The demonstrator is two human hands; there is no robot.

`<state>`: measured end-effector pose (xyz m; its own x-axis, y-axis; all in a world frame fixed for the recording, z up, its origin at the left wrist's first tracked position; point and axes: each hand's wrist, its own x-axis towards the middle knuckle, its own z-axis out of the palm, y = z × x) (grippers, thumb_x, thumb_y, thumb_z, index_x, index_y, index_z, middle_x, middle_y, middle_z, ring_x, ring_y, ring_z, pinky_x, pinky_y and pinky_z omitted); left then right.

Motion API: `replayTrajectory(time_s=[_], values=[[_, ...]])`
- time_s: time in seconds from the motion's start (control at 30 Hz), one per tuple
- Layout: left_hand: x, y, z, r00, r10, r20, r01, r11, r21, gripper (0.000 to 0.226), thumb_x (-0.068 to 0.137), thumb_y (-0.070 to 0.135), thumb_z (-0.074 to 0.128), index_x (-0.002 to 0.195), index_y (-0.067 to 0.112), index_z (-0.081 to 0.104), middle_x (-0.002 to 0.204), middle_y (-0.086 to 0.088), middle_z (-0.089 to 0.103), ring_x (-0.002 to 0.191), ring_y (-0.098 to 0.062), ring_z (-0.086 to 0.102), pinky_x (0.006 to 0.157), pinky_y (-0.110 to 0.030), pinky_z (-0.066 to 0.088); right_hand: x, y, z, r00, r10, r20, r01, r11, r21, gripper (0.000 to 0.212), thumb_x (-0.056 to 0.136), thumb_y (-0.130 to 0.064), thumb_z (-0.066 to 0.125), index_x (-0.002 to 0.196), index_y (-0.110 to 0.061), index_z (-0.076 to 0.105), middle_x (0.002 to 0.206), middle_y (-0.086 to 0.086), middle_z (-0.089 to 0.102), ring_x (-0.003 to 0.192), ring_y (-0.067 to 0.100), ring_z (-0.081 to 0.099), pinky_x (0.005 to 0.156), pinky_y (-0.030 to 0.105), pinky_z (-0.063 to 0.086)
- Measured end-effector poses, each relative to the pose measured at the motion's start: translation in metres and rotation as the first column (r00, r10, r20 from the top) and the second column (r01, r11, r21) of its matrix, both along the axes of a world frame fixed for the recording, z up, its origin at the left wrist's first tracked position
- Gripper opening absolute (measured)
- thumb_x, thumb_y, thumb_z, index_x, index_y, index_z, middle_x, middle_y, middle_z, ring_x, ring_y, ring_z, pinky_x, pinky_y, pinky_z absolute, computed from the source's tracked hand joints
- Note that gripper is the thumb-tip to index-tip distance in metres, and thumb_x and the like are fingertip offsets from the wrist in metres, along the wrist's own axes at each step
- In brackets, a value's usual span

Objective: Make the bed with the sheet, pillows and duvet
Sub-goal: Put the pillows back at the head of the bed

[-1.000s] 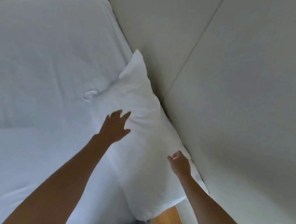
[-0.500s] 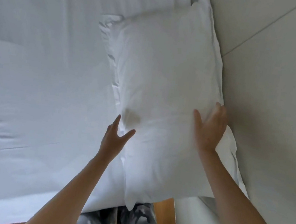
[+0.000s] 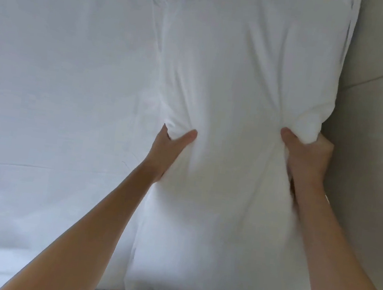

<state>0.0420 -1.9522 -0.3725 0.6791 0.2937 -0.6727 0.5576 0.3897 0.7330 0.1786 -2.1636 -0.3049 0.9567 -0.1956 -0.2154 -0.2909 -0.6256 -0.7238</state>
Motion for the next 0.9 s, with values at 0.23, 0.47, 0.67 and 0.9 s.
replayTrajectory(time_s=[0.23,0.47,0.67,0.9], values=[[0.042,0.025,0.069,0.986,0.007,0.167,-0.037,0.983,0.178,0.020,0.090,0.033,0.064,0.110,0.032,0.064,0.093,0.023,0.071,0.083,0.009,0.065,0.061,-0.005,0.045,0.033,0.023,0.085,0.955,0.009,0.298,-0.042,0.994,0.102,0.014,0.076,-0.019,0.074,0.086,-0.016,0.066,0.070,-0.021,0.063,0.065,-0.006,0.057,0.063,0.018,0.049],[0.085,0.040,0.028,0.999,0.017,0.033,-0.027,0.946,0.322,0.040,0.078,0.051,0.069,0.110,0.031,0.060,0.101,0.013,0.070,0.095,-0.006,0.067,0.084,-0.028,0.055,0.080,0.032,0.042,0.977,0.095,0.191,-0.063,0.984,-0.165,0.044,0.078,-0.038,0.067,0.114,-0.013,0.064,0.102,0.003,0.068,0.091,0.018,0.063,0.079,0.030,0.051],[0.037,0.043,-0.032,0.935,0.090,-0.343,0.013,0.958,0.286,0.085,0.076,0.068,0.062,0.141,0.017,0.042,0.130,-0.001,0.056,0.117,-0.025,0.055,0.098,-0.038,0.046,0.052,0.005,-0.019,0.988,0.128,-0.089,-0.152,0.918,-0.366,0.053,0.098,-0.037,0.048,0.145,-0.016,0.037,0.131,0.021,0.055,0.119,0.038,0.051,0.095,0.040,0.040],[-0.016,0.032,-0.060,0.936,0.100,-0.338,0.034,0.929,0.368,0.043,0.096,0.025,0.050,0.060,0.014,0.028,0.058,0.000,0.024,0.058,-0.021,0.023,0.054,-0.033,0.018,0.038,-0.006,-0.016,0.991,0.123,-0.055,-0.134,0.853,-0.504,0.043,0.100,-0.031,0.042,0.138,-0.010,0.041,0.124,0.026,0.058,0.110,0.042,0.054,0.088,0.042,0.041]])
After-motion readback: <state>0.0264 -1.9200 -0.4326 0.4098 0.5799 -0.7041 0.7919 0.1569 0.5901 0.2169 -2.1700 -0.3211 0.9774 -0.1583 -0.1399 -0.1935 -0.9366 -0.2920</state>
